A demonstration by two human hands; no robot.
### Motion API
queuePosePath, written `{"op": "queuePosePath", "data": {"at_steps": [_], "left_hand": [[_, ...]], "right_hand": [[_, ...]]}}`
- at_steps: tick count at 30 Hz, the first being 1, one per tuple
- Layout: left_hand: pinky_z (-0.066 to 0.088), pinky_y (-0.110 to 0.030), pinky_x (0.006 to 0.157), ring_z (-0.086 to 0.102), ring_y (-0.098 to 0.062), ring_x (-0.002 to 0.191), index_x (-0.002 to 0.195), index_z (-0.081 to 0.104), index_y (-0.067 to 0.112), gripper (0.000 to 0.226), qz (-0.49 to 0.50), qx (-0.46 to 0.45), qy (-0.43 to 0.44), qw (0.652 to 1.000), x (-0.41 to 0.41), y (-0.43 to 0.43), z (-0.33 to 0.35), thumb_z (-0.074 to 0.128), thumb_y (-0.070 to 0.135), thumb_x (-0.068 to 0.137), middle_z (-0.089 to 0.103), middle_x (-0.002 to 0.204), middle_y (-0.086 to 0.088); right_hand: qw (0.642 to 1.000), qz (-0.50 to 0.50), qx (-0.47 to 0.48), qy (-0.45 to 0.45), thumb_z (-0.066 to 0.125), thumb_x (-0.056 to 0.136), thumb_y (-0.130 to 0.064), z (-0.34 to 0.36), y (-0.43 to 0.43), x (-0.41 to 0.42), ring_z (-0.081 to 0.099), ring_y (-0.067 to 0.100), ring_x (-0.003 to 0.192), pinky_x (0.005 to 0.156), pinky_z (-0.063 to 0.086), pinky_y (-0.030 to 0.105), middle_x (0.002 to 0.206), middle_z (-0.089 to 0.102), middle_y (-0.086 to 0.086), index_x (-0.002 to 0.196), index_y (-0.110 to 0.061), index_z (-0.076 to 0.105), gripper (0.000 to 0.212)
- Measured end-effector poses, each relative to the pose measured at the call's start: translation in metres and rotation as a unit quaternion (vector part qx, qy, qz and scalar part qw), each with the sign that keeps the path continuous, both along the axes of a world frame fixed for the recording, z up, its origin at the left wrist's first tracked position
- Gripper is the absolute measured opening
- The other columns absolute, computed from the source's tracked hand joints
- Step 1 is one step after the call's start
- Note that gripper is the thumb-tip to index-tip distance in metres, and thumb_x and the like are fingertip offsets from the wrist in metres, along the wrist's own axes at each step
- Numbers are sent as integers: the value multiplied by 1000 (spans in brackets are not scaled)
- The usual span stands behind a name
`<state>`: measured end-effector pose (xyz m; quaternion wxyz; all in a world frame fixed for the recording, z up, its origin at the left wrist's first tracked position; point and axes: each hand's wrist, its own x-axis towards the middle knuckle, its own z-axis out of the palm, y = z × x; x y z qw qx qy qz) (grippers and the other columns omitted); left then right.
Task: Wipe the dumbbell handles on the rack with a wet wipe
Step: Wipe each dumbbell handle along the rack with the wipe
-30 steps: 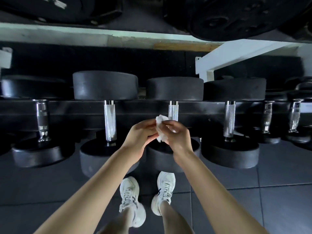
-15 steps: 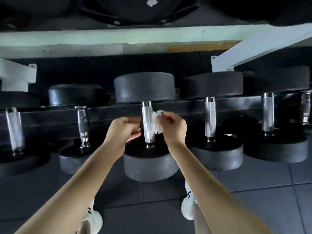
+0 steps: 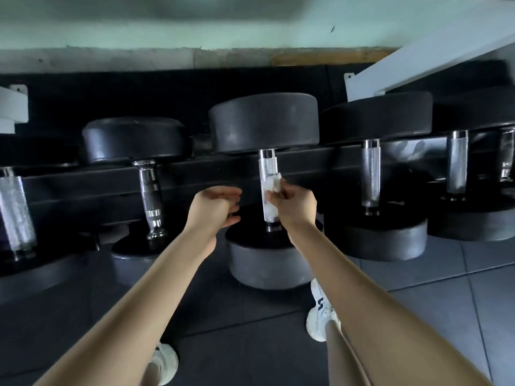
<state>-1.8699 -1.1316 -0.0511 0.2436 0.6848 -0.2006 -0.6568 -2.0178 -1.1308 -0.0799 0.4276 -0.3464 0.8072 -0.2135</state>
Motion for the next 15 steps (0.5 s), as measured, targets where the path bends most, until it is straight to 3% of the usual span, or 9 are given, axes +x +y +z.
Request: {"op": "queuePosePath", "data": {"at_steps": [3,7,10,15], "left_hand": [[56,-29,73,62,-18,97,87,68,17,30,6,-8,3,1000,-1,-7,0,47,-5,91,65,105,-5],[56,-29,70,63,-20,96,82,69,16,33,18,-22,-15,999,2,-18,-4,46,-6,89,67,102,-4],[57,-32,73,63,-22,96,84,69,18,39,26,-19,-11,999,1,-24,-4,43,-11,87,66,98,-5],[55,-27,76,63,-14,93,90,70,23,33,-50,-58,-7,997,-14,-20,2,54,-6,86,67,95,0]], "right_hand": [[998,-27,-41,-27,76,77,-18,3,-24,6,60,7,71,73,50,26,81,71,0,90,-9,73,16],[997,-27,-66,-35,77,77,-23,7,-48,10,52,-4,52,59,44,16,66,63,-5,80,-8,70,16],[997,-18,-28,-69,77,77,-22,4,-30,5,58,-6,55,59,45,12,69,66,-8,92,-18,72,16],[999,30,11,-19,80,71,-25,0,-6,-2,65,17,71,68,50,32,76,72,5,84,-13,73,19]]}}
